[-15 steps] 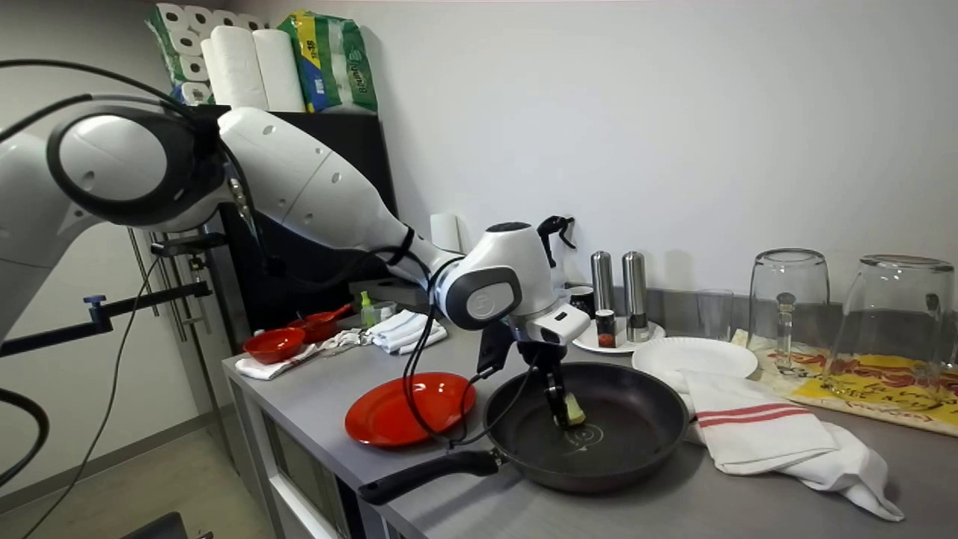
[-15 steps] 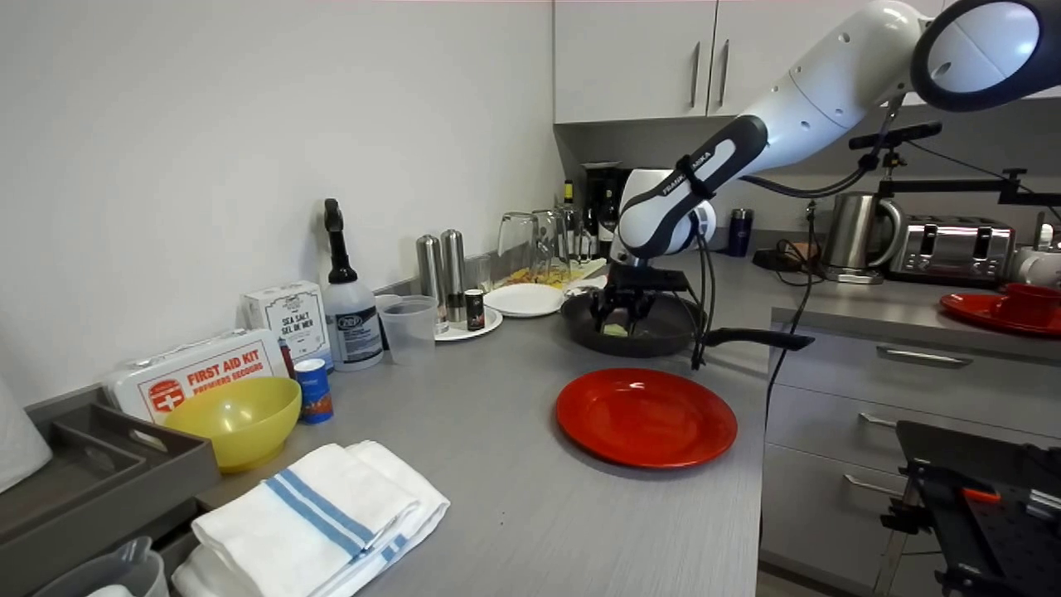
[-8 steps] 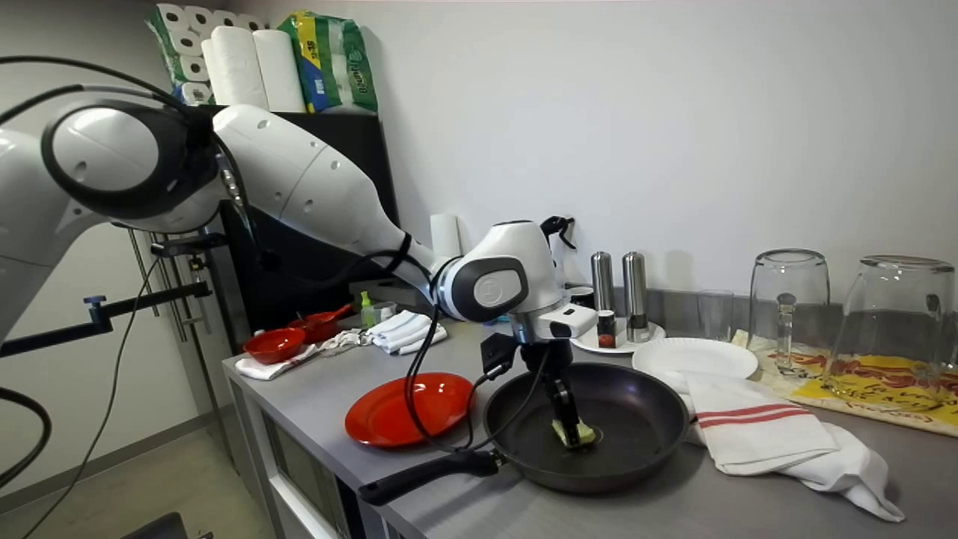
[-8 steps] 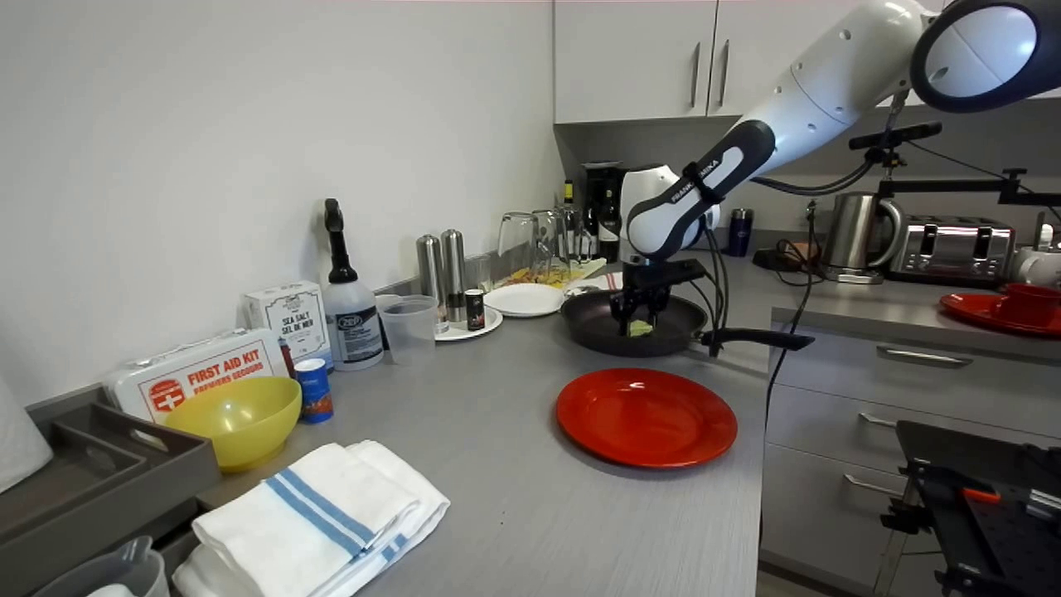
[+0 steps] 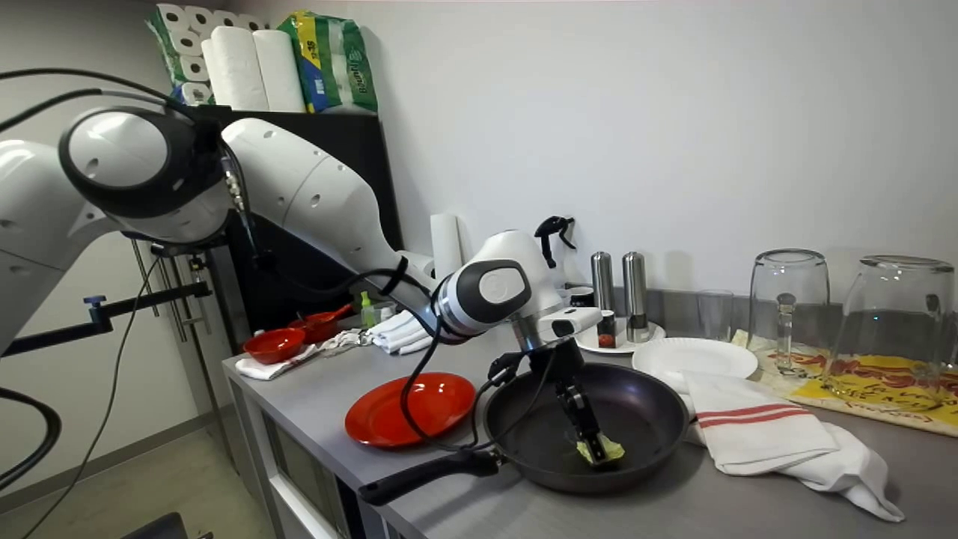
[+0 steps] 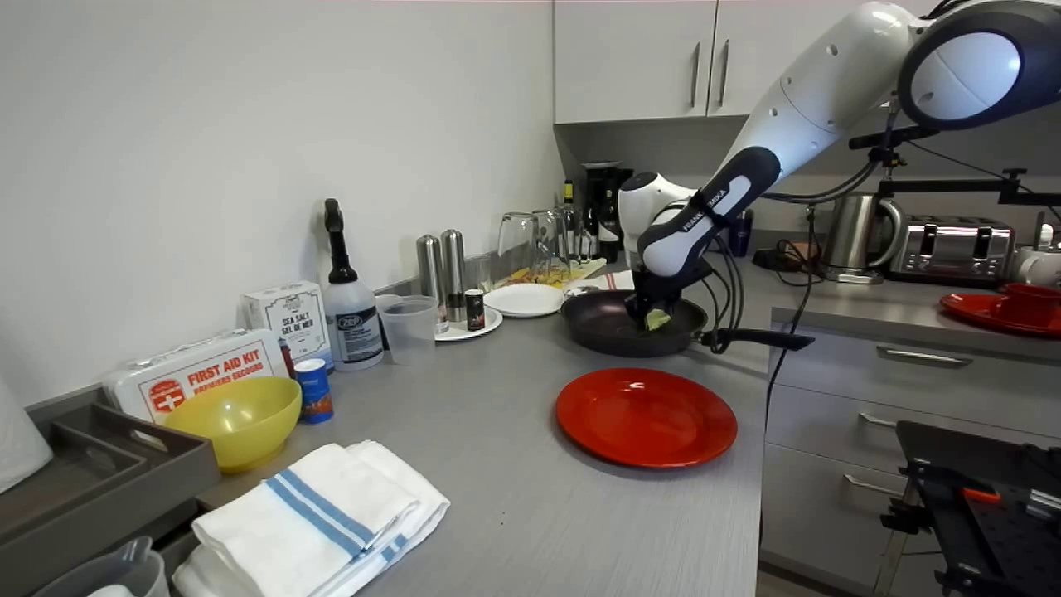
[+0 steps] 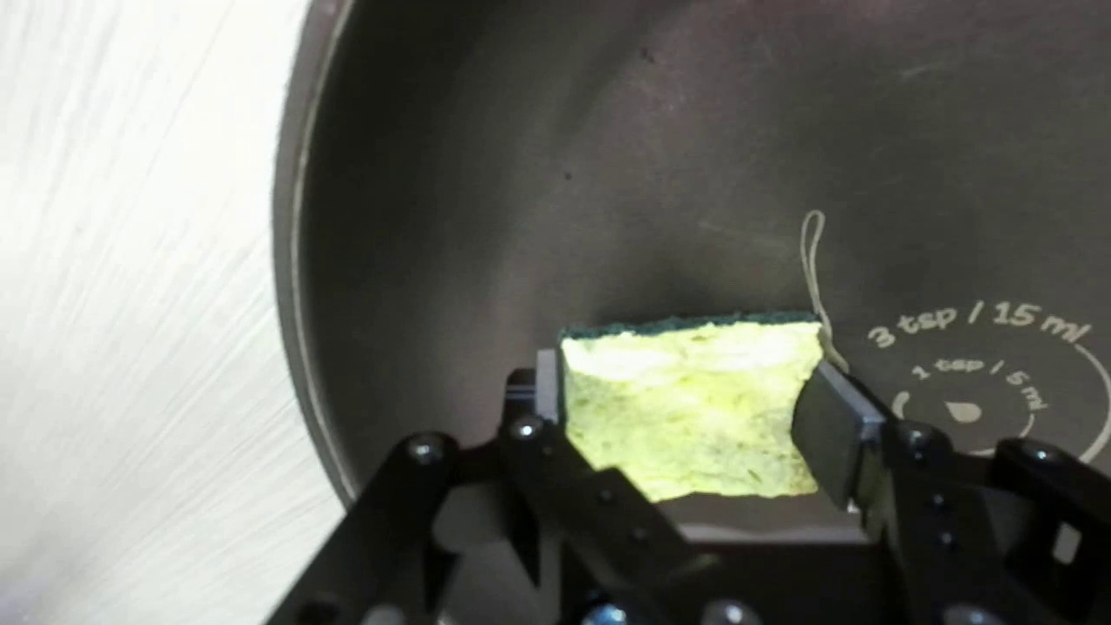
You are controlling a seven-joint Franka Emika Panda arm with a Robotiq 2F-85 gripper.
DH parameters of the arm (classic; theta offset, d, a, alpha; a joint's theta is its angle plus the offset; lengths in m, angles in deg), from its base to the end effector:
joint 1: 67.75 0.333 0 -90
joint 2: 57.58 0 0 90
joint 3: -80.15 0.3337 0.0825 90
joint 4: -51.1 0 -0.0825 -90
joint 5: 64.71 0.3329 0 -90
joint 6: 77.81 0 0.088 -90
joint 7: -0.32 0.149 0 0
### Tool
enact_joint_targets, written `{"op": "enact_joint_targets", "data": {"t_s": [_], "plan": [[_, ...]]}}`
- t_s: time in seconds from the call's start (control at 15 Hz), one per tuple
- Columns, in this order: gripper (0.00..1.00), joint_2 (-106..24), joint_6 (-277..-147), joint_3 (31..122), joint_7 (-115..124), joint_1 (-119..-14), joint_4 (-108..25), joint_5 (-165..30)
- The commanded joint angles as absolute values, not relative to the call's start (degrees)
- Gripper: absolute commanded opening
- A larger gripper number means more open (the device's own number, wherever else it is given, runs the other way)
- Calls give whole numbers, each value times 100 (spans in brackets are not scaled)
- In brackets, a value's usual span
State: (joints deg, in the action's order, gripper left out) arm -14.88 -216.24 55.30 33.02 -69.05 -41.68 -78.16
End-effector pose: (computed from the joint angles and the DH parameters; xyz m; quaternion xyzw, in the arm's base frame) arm 0.6271 -0.2680 0.2382 0.9086 -0.3506 0.0613 0.2185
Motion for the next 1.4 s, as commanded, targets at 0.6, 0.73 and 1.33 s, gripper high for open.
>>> {"op": "enact_joint_targets", "data": {"t_s": [0.6, 0.73, 1.33], "plan": [[39, -1324, -19929, 7274, 2209, -7955, -3230, -5615], [39, -1194, -19587, 7454, 1967, -8104, -2990, -5296], [39, -743, -21454, 6694, 2991, -7580, -2760, -5813]]}}
